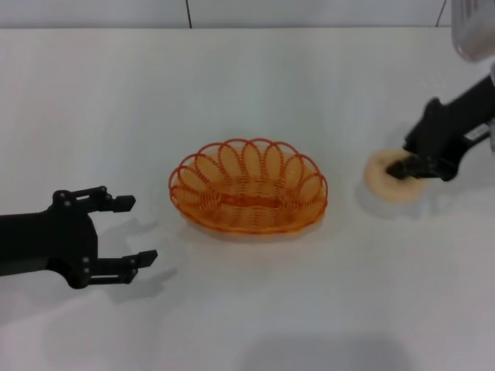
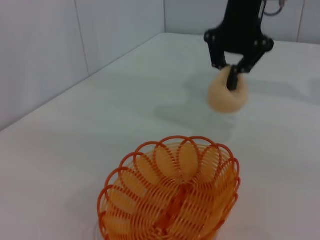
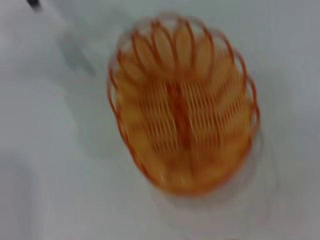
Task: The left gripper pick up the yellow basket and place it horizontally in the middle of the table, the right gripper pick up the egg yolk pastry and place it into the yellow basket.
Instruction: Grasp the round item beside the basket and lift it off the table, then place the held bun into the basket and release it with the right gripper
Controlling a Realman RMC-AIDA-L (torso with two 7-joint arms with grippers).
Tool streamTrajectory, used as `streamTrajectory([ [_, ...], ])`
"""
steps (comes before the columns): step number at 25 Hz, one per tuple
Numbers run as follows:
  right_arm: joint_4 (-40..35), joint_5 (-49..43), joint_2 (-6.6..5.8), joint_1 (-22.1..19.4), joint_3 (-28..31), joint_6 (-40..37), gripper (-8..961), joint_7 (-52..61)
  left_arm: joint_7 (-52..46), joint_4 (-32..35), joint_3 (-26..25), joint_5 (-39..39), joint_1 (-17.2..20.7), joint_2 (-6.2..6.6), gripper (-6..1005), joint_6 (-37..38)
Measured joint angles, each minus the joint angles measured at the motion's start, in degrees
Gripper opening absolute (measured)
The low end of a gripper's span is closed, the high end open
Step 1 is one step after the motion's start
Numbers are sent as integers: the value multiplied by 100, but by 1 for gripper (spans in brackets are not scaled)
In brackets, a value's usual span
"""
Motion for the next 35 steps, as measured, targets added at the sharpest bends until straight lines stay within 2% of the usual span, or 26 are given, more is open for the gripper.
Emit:
streamTrajectory([
  [8,-167,947,61,264,-611,127,61,409,-195,137,-7,118,2,18,816,30],
  [15,153,1647,76,318,-1443,1383,46,636,-234,234,3,194,-22,17,816,148],
  [22,559,2053,78,356,-2158,2303,57,640,-239,248,17,195,-53,17,816,175],
  [32,762,2449,95,327,-2622,2851,77,569,-313,299,26,194,-47,8,816,175],
  [35,775,2453,86,326,-2630,2855,274,567,-316,299,24,190,-44,8,816,175],
])
